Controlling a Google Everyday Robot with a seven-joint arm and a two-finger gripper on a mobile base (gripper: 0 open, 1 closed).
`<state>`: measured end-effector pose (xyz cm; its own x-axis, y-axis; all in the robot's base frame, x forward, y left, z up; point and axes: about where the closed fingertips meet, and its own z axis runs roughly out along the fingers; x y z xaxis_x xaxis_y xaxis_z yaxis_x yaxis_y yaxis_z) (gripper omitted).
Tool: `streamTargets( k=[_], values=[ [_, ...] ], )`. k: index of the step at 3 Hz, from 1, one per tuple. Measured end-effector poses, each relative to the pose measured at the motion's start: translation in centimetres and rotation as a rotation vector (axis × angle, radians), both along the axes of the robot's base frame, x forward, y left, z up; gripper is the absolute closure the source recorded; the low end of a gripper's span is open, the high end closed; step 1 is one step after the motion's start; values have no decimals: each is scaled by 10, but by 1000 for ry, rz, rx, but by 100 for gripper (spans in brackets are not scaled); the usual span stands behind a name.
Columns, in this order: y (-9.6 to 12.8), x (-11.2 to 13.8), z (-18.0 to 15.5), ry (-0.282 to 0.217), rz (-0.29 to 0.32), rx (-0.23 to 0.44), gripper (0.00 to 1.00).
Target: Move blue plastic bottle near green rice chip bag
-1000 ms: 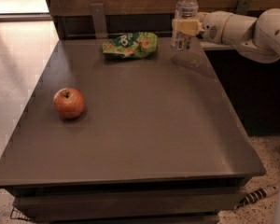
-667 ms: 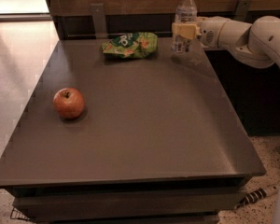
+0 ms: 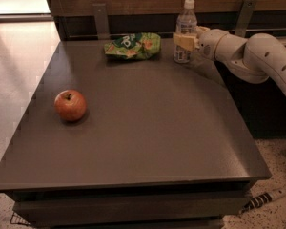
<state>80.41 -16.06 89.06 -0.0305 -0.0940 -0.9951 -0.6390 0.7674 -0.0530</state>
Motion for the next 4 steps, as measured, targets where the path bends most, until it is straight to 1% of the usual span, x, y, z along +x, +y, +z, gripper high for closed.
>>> streamTargets(
  k=[1,2,3,4],
  values=[
    [0,0,-1,-4,-3,-3,100],
    [0,0,1,-4,-3,-3,95],
    [0,0,1,-4,-3,-3,64],
    [0,0,2,-4,-3,-3,41]
  ],
)
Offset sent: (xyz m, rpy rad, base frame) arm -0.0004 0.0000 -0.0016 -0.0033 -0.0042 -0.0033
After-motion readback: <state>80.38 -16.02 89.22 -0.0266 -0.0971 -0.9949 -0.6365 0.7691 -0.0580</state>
